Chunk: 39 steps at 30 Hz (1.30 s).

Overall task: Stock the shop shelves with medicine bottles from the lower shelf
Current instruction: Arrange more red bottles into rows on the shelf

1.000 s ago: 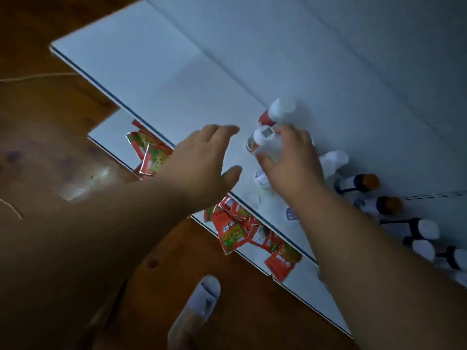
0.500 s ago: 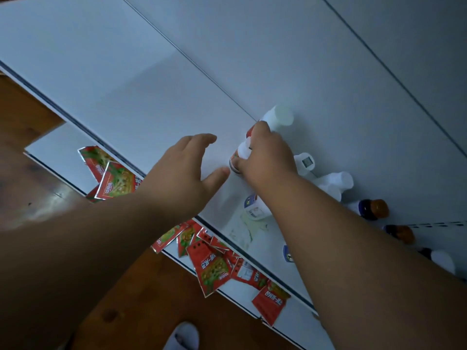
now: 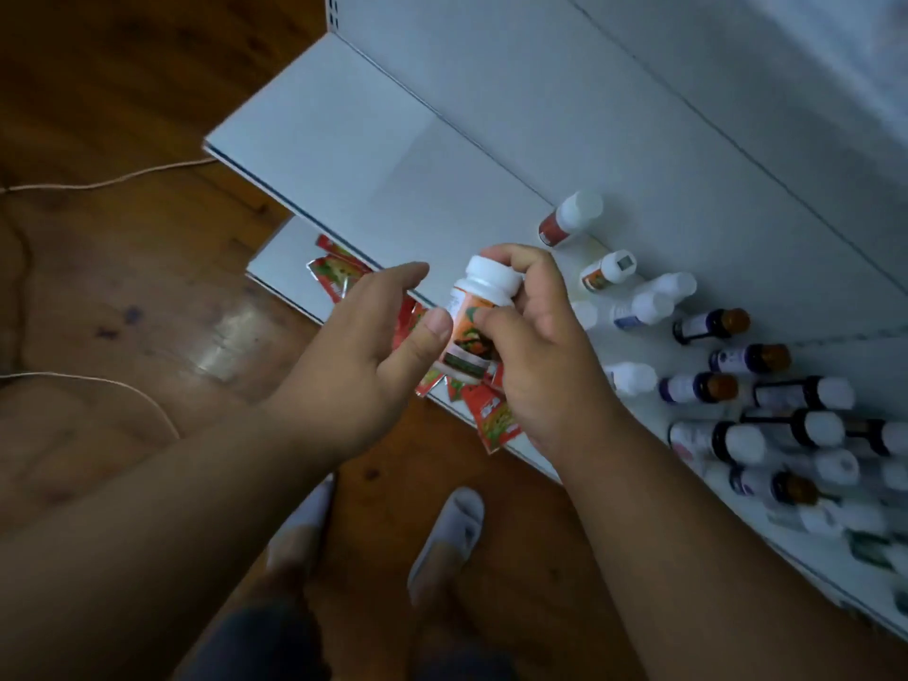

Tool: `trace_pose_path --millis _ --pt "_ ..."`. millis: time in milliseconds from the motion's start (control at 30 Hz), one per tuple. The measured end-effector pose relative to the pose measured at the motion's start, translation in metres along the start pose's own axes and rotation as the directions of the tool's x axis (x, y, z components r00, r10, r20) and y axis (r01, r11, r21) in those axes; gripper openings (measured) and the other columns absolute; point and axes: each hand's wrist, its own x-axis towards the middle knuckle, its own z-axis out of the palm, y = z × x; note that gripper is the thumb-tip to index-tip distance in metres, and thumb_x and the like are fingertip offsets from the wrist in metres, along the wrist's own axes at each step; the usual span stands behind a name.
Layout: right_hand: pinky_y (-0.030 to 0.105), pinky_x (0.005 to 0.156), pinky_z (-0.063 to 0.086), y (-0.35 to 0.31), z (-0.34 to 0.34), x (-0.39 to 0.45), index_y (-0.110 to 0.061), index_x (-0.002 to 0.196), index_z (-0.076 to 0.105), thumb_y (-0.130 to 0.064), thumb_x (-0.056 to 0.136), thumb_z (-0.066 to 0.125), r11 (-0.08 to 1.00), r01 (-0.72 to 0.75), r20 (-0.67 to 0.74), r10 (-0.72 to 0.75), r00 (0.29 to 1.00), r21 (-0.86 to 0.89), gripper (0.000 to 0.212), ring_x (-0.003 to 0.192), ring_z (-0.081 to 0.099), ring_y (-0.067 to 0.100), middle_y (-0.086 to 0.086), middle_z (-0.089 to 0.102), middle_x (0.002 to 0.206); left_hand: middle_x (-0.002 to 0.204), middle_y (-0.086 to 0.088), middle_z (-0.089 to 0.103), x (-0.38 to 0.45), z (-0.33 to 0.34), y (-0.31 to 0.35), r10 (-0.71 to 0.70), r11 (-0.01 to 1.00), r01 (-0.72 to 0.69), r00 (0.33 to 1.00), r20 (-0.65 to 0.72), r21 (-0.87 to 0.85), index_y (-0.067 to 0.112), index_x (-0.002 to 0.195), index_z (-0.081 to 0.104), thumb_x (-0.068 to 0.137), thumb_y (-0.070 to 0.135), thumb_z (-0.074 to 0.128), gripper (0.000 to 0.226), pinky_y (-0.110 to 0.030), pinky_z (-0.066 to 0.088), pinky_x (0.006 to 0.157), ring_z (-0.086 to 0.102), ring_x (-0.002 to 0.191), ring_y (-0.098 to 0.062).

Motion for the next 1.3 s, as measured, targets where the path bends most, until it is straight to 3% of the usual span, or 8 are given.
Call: trace_pose_path --millis 167,267,333,400,567,800,1067,1300 --pt "0.03 0.074 0.053 -0.079 0.023 -0.081 -0.037 0.119 0.052 -0.021 0.091 0.052 0.999 0.033 0.009 -0.033 0.999 -0.01 0.032 0.089 0.064 0.009 -0.005 0.061 0.105 0.147 0.004 0.045 -0.071 -0.058 0.075 0.072 0.997 -0.075 0.993 0.099 0.032 0.021 0.15 0.035 0.078 0.089 0.023 0.099 -0.043 0.039 0.109 0.041 0.134 -0.007" --pt "0.042 0.084 0.056 -0.127 0.025 -0.109 -0.036 0.119 0.053 -0.031 0.087 0.06 0.994 0.107 -0.042 -0.107 0.993 -0.018 0.033 0.094 0.064 0.013 -0.004 0.061 0.106 0.149 0.004 0.043 -0.091 -0.085 0.118 0.137 0.99 -0.14 0.983 0.123 0.019 0.022 0.151 0.033 0.077 0.09 0.027 0.101 -0.047 0.038 0.11 0.04 0.136 -0.008" --pt "0.039 0.084 0.056 -0.157 0.017 -0.122 -0.037 0.118 0.054 -0.034 0.086 0.065 0.986 0.169 -0.073 -0.169 0.983 -0.01 0.034 0.096 0.064 0.014 -0.004 0.062 0.107 0.149 0.003 0.042 -0.096 -0.099 0.147 0.213 0.972 -0.224 0.968 0.134 0.072 0.021 0.15 0.033 0.077 0.091 0.026 0.102 -0.048 0.038 0.11 0.039 0.137 -0.01" --pt "0.035 0.082 0.056 -0.182 0.006 -0.133 -0.039 0.117 0.054 -0.034 0.086 0.068 0.974 0.229 -0.103 -0.228 0.968 -0.002 0.034 0.098 0.065 0.014 -0.003 0.062 0.108 0.15 0.005 0.04 -0.095 -0.107 0.174 0.276 0.946 -0.294 0.951 0.138 0.134 0.024 0.15 0.031 0.076 0.091 0.025 0.101 -0.044 0.037 0.111 0.036 0.138 -0.008" --pt "0.042 0.083 0.058 -0.22 -0.032 -0.143 -0.043 0.112 0.057 -0.038 0.079 0.073 0.941 0.337 -0.167 -0.331 0.929 0.006 0.037 0.096 0.065 0.022 0.003 0.063 0.107 0.148 0.008 0.041 -0.079 -0.097 0.229 0.423 0.869 -0.451 0.891 0.166 0.202 0.024 0.15 0.032 0.078 0.089 0.029 0.097 -0.041 0.038 0.11 0.037 0.136 -0.007" --pt "0.046 0.091 0.057 -0.236 -0.11 -0.13 -0.047 0.112 0.057 -0.032 0.082 0.07 0.929 0.362 -0.238 -0.371 0.898 -0.083 0.036 0.1 0.066 0.015 -0.004 0.065 0.11 0.155 0.012 0.03 -0.033 -0.05 0.267 0.425 0.807 -0.466 0.885 0.191 0.362 0.034 0.153 0.02 0.081 0.082 0.038 0.088 -0.023 0.025 0.107 0.028 0.139 -0.004" --pt "0.038 0.09 0.056 -0.246 -0.172 -0.09 -0.045 0.122 0.051 -0.018 0.087 0.073 0.913 0.258 -0.351 -0.365 0.862 -0.315 0.05 0.096 0.065 0.002 -0.029 0.06 0.108 0.155 0.008 0.032 0.035 -0.017 0.298 0.476 0.675 -0.555 0.831 0.288 0.486 0.029 0.153 0.022 0.081 0.08 0.035 0.09 -0.025 0.021 0.11 0.026 0.139 -0.01" --pt "0.034 0.1 0.048 -0.257 -0.198 -0.031 -0.03 0.142 0.041 -0.028 0.087 0.075 0.868 -0.007 -0.536 -0.3 0.789 -0.497 0.065 0.116 0.06 0.014 -0.009 0.056 0.136 0.158 -0.002 0.03 0.127 -0.009 0.322 0.55 0.456 -0.651 0.742 0.382 0.607 0.022 0.151 0.028 0.09 0.065 0.046 0.077 -0.04 0.025 0.118 0.028 0.144 -0.023"
